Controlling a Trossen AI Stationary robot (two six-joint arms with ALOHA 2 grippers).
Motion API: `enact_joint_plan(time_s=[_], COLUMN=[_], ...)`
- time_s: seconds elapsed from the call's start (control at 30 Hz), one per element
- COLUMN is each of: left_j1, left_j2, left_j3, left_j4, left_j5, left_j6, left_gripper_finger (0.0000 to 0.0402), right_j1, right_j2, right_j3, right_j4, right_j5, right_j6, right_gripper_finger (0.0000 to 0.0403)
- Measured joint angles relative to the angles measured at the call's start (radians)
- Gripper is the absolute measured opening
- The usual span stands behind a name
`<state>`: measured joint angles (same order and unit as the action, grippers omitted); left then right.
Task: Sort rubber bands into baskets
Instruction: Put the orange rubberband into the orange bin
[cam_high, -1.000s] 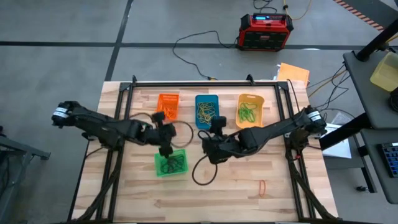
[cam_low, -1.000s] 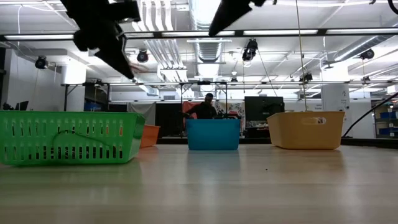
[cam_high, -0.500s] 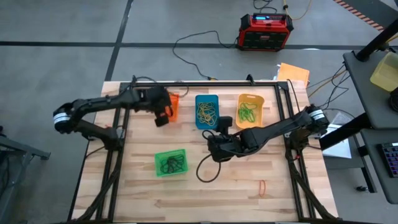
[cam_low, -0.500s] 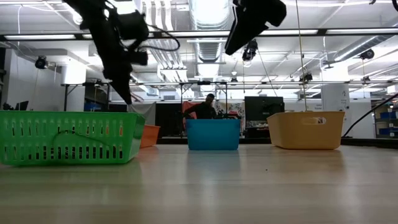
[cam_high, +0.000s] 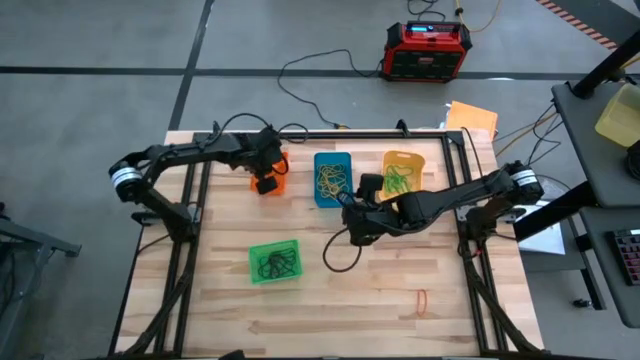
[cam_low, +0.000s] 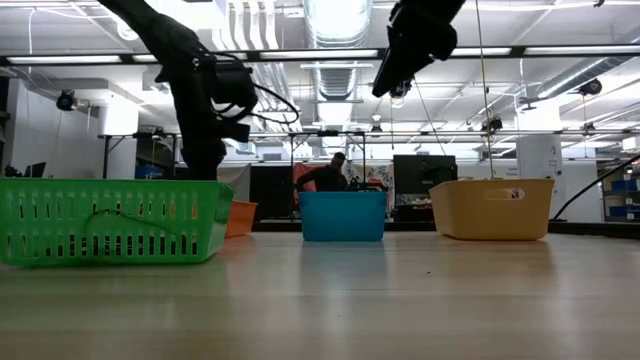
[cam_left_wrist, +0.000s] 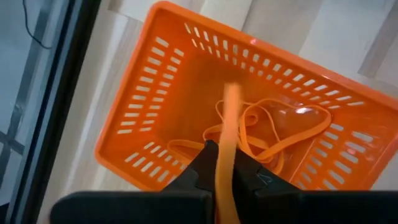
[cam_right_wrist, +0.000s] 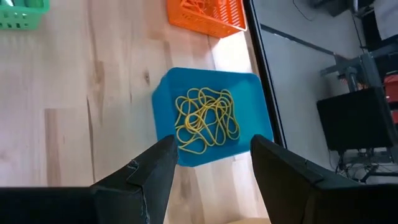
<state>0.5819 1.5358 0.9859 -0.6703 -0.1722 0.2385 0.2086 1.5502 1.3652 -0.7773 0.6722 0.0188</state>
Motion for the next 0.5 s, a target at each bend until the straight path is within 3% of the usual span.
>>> enact_joint_plan(time_s=[0.5], left_j1=[0.002], left_j2=[0.026], left_j3=[0.002], left_j4=[0.017], left_j5=[-0.002], left_j6=[0.012], left_gripper_finger=[0.0000], right_j1=[-0.011], right_j2=[-0.072], right_j3=[-0.060], right_j4=[0.035], right_j5=[-0.026], right_j6=[0.014], right_gripper_finger=[0.0199])
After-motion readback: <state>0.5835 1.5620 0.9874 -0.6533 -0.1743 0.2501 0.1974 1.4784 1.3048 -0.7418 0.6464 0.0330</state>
